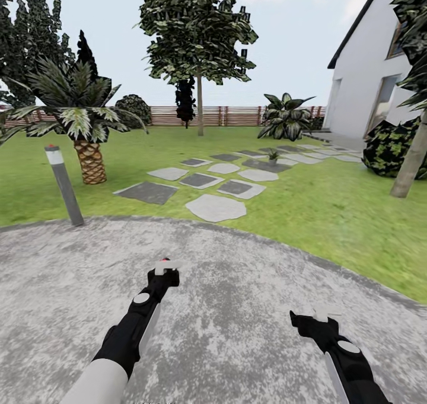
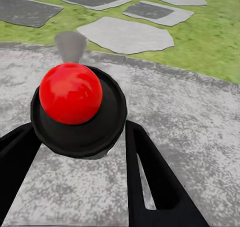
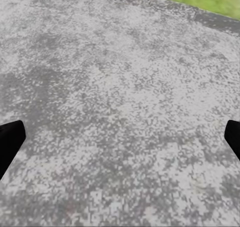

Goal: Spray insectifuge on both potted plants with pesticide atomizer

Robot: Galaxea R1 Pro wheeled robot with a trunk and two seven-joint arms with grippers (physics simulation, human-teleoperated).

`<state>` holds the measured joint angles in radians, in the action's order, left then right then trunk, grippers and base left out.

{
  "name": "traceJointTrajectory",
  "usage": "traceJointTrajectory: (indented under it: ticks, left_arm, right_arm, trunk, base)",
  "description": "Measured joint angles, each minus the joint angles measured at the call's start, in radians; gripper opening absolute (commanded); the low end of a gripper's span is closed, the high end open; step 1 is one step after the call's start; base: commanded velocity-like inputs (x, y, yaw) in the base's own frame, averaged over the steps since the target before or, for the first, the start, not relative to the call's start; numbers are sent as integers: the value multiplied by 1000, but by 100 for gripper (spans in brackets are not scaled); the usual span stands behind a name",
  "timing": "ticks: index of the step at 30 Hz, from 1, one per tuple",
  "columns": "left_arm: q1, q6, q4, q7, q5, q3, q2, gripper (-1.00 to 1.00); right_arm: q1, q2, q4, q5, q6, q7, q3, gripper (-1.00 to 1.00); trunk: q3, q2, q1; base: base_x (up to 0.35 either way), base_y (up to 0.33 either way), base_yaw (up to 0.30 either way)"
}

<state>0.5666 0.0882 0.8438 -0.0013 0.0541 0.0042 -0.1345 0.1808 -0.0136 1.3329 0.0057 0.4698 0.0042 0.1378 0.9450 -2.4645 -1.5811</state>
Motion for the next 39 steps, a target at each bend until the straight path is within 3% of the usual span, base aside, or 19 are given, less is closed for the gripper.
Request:
traceJointTrajectory:
  ticks: [12, 23, 30, 39]
  left_arm:
    - [-1, 0, 0, 0, 0, 0, 0, -100]
    - [-2, -1, 0, 0, 0, 0, 0, -100]
    - [-2, -1, 0, 0, 0, 0, 0, -100]
    - [-3, -2, 0, 0, 0, 0, 0, -100]
  right_arm:
    - [0, 0, -1, 0, 0, 0, 0, 100]
    - [0, 0, -3, 1, -1, -1, -1, 100]
    - [0, 1, -1, 3, -1, -1, -1, 100]
    - [0, 2, -2, 3, -1, -2, -1, 100]
  trunk:
    - [0, 0, 0]
    - [0, 0, 0]
    - [0, 0, -1]
    - [0, 0, 0]
  base:
    - [0, 0, 270]
    - [-5, 0, 23]
    - [-264, 0, 26]
    - [-30, 0, 250]
